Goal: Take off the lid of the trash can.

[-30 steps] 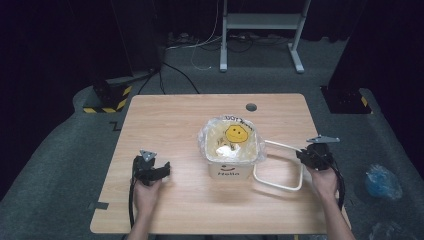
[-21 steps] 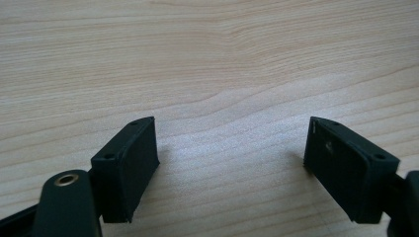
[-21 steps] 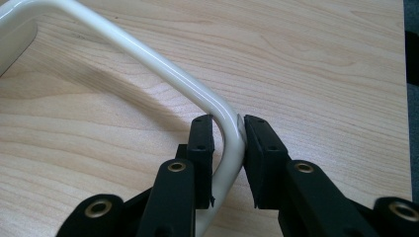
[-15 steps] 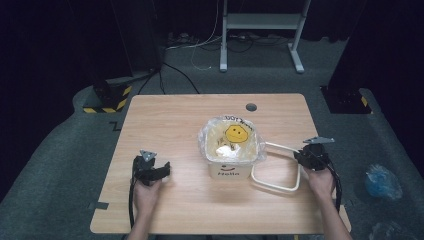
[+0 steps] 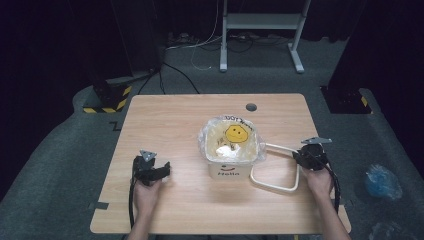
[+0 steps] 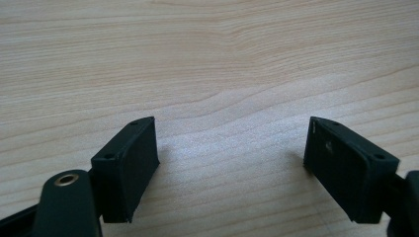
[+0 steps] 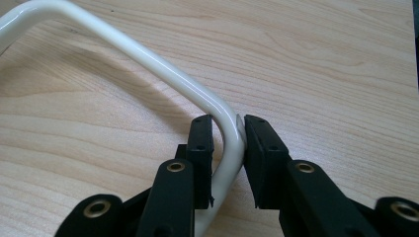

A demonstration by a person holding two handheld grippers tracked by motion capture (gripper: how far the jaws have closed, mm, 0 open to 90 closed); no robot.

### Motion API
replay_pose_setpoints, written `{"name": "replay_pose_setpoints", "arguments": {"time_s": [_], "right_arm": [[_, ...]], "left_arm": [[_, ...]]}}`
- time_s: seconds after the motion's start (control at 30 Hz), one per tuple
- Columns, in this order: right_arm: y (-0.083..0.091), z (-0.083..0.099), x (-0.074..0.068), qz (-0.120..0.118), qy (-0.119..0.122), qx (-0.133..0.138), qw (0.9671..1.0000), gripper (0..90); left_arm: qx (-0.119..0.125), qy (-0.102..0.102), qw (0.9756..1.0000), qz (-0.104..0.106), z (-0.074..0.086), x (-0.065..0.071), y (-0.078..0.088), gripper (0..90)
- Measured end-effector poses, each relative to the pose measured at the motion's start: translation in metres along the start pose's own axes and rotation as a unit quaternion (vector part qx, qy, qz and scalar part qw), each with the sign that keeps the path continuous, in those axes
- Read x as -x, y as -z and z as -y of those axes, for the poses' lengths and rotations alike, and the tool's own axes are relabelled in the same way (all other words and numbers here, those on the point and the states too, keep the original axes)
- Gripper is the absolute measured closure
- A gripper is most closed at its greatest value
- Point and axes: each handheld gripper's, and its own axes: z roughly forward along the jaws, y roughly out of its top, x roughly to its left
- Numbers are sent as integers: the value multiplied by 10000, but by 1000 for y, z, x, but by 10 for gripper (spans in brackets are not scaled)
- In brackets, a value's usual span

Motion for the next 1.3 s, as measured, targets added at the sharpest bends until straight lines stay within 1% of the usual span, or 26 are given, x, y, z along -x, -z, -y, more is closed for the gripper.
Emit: {"name": "replay_pose_setpoints", "arguments": {"time_s": [0.5, 0.77, 0.9, 1.03, 1.13, 1.3], "right_arm": [[-7, 2, 0, -52, -64, 19, 10000, 719], [-9, 1, -1, -60, -94, 53, 9999, 641], [-9, 1, -1, -105, -169, 104, 9997, 589], [-7, 0, -1, -84, -168, 156, 9997, 573], [-6, 0, -2, -136, -229, 192, 9995, 557], [-6, 2, -5, -177, -257, 250, 9992, 532]], "left_arm": [[0, 1, 10000, 1, 0, 0, 0, 209], [-1, 3, 10000, 2, 0, 0, 0, 209], [-1, 0, 10000, 3, 0, 0, 0, 209], [-1, 3, 10000, 3, 0, 0, 0, 209], [0, 3, 10000, 2, 0, 0, 0, 209], [-1, 2, 10000, 3, 0, 0, 0, 208]]}}
